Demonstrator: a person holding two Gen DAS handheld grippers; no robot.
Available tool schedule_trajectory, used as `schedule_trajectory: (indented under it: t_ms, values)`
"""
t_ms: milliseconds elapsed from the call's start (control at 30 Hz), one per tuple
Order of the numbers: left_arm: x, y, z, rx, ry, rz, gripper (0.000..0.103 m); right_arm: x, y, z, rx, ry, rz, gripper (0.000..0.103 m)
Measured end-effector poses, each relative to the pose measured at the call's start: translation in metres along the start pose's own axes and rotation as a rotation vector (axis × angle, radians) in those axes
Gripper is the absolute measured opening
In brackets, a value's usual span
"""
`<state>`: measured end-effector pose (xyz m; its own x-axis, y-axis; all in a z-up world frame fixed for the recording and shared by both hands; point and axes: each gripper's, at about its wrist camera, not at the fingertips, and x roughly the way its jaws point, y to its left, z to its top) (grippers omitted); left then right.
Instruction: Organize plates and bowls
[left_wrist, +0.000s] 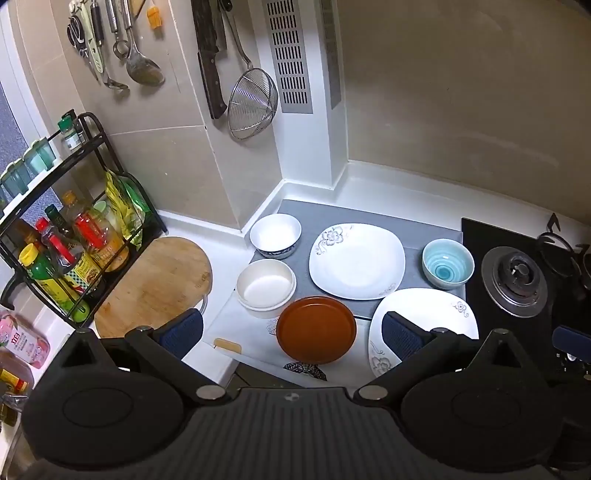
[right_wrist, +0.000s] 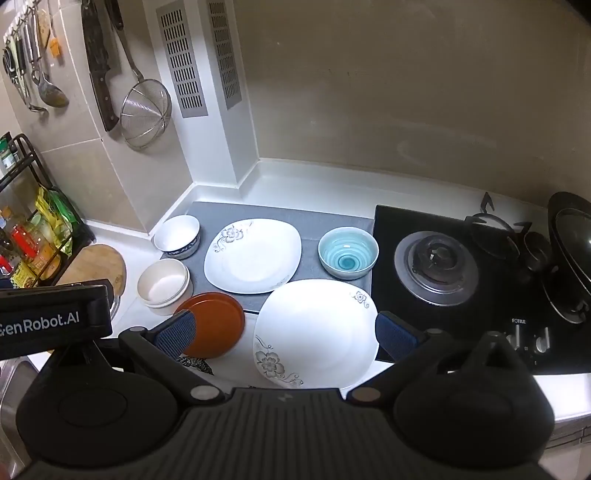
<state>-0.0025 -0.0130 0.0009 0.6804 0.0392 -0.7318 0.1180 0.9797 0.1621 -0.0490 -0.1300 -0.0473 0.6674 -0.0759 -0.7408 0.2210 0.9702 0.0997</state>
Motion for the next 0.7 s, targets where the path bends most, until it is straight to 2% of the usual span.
schedule_trajectory:
  t_ms: [200,700]
  values:
    - [0.0056,0.001,0.0028,-0.008,0.027,-0.01,0.103,0.0013,0.0012,0.0029,0.002,0.018,0.0,0.103]
    - [0.0047,-0.002,0.004,0.001,0.019,0.019,0.103,0.0065,-0.0014,0.0043,0.003,0.023,0.016,0.103]
